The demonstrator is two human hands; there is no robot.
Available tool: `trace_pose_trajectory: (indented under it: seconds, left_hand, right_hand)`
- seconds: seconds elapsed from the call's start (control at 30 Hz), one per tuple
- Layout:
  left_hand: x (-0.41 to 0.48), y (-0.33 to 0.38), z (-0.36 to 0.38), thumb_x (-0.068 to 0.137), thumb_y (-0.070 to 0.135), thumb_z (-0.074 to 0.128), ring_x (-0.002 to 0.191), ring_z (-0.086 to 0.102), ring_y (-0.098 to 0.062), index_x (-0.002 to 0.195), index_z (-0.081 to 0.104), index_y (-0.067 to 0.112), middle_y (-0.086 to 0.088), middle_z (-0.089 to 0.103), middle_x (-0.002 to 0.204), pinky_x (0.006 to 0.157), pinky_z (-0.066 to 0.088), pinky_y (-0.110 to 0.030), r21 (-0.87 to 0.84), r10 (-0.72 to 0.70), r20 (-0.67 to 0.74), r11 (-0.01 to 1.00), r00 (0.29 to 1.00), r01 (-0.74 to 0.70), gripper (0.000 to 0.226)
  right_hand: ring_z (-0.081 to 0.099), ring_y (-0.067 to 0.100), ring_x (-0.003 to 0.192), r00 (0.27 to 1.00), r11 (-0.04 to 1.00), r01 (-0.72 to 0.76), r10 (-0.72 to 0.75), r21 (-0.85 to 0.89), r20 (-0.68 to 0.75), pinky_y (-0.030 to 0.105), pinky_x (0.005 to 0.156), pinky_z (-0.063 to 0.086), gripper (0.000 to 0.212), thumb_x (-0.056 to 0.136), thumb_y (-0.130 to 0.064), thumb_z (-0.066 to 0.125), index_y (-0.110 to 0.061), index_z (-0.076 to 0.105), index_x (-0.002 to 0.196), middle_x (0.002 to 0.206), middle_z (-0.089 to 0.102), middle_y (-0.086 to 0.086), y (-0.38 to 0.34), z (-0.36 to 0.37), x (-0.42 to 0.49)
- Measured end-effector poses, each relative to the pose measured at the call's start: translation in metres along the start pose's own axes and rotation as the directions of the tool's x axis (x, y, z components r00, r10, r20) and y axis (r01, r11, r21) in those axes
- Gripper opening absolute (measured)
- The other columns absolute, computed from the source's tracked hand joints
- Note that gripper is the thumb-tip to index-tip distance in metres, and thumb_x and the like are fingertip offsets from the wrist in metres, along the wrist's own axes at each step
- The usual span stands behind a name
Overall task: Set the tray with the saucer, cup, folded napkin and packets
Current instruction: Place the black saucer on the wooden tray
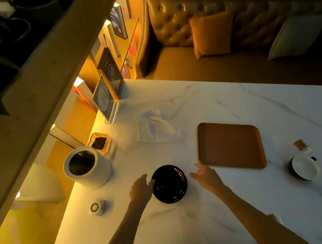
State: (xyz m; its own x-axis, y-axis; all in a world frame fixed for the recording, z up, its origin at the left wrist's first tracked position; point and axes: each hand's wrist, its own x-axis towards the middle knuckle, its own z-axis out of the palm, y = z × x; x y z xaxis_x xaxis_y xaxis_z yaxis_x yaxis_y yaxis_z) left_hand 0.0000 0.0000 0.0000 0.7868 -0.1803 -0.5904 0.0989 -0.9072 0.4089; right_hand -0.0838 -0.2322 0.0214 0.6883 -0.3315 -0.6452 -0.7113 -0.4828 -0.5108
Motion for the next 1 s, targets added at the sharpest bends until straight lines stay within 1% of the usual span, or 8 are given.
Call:
trace_pose_trajectory:
  seconds: [0.1, 0.3, 0.4, 0.47, 0.63, 0.8, 0.9, 1.0]
  left_hand:
    - [0.017, -0.007, 0.005, 0.097, 0.036, 0.053, 0.122, 0.058, -0.029, 0.137, 0.052, 0.012, -0.009, 0.06, 0.135, 0.102, 0.048, -0.041, -0.115, -0.081, 0.02, 0.99, 0.997, 0.082, 0.046]
    - [0.042, -0.014, 0.019, 0.096, 0.029, 0.055, 0.116, 0.061, -0.031, 0.134, 0.054, 0.01, -0.012, 0.064, 0.128, 0.097, 0.05, -0.039, -0.187, -0.181, 0.13, 0.961, 0.975, 0.204, 0.042]
    - [0.049, -0.019, 0.03, 0.095, 0.023, 0.056, 0.107, 0.065, -0.032, 0.126, 0.059, 0.008, -0.015, 0.068, 0.119, 0.09, 0.052, -0.039, -0.23, -0.192, 0.151, 0.947, 0.97, 0.223, 0.034]
    - [0.053, -0.021, 0.037, 0.094, 0.014, 0.055, 0.098, 0.067, -0.035, 0.118, 0.063, 0.004, -0.019, 0.071, 0.109, 0.085, 0.056, -0.042, -0.302, -0.198, 0.161, 0.923, 0.967, 0.239, 0.027]
    - [0.054, -0.018, 0.047, 0.093, -0.001, 0.048, 0.086, 0.069, -0.041, 0.11, 0.064, -0.005, -0.027, 0.069, 0.096, 0.077, 0.06, -0.052, -0.474, -0.251, 0.169, 0.827, 0.953, 0.302, 0.023]
    - [0.045, -0.013, 0.044, 0.092, -0.001, 0.05, 0.076, 0.07, -0.034, 0.106, 0.067, -0.005, -0.02, 0.07, 0.088, 0.063, 0.059, -0.037, -0.475, -0.259, 0.127, 0.832, 0.958, 0.287, 0.023]
    - [0.035, -0.007, 0.044, 0.091, -0.002, 0.05, 0.08, 0.07, -0.035, 0.104, 0.069, -0.003, -0.021, 0.072, 0.089, 0.076, 0.06, -0.047, -0.473, -0.241, 0.087, 0.844, 0.967, 0.253, 0.022]
    - [0.023, 0.003, 0.043, 0.092, -0.002, 0.05, 0.078, 0.071, -0.033, 0.105, 0.069, -0.002, -0.019, 0.072, 0.089, 0.076, 0.061, -0.046, -0.506, -0.223, 0.078, 0.831, 0.972, 0.231, 0.023]
  right_hand:
    - [0.053, 0.027, 0.125, 0.997, 0.997, -0.075, 0.074, 0.034, 0.03, 0.039, 0.105, 0.042, 0.057, 0.091, -0.036, 0.059, -0.014, 0.044, 0.142, 0.133, 0.058, 0.013, -0.006, 0.009, 0.014]
    - [0.049, 0.03, 0.129, 0.983, 0.983, -0.166, 0.159, 0.073, 0.088, 0.037, 0.106, 0.039, 0.05, 0.09, -0.02, 0.06, -0.005, 0.05, 0.136, 0.138, 0.054, 0.016, -0.011, 0.035, 0.039]
    - [0.062, 0.037, 0.107, 0.989, 0.985, -0.142, 0.138, 0.093, 0.052, 0.041, 0.09, 0.049, 0.03, 0.087, -0.009, 0.058, 0.0, 0.066, 0.115, 0.112, 0.068, 0.022, -0.009, 0.049, 0.047]
    - [0.064, 0.041, 0.096, 0.991, 0.983, -0.133, 0.131, 0.13, 0.018, 0.046, 0.082, 0.052, 0.023, 0.085, -0.003, 0.055, 0.003, 0.069, 0.103, 0.097, 0.07, 0.025, -0.005, 0.058, 0.049]
    - [0.062, 0.046, 0.091, 0.99, 0.97, -0.132, 0.14, 0.204, -0.027, 0.054, 0.081, 0.051, 0.023, 0.084, 0.001, 0.054, 0.008, 0.068, 0.1, 0.091, 0.069, 0.03, 0.001, 0.063, 0.051]
    - [0.063, 0.047, 0.091, 0.987, 0.953, -0.147, 0.158, 0.264, -0.019, 0.056, 0.082, 0.053, 0.027, 0.082, 0.005, 0.055, 0.004, 0.071, 0.104, 0.09, 0.071, 0.028, 0.0, 0.059, 0.05]
    - [0.064, 0.043, 0.092, 0.985, 0.945, -0.157, 0.171, 0.286, -0.023, 0.054, 0.083, 0.054, 0.033, 0.082, 0.005, 0.054, 0.001, 0.07, 0.111, 0.094, 0.072, 0.025, 0.001, 0.054, 0.04]
    - [0.066, 0.039, 0.092, 0.984, 0.935, -0.15, 0.174, 0.321, -0.046, 0.051, 0.084, 0.055, 0.035, 0.083, 0.003, 0.055, -0.004, 0.069, 0.115, 0.095, 0.073, 0.022, 0.008, 0.045, 0.025]
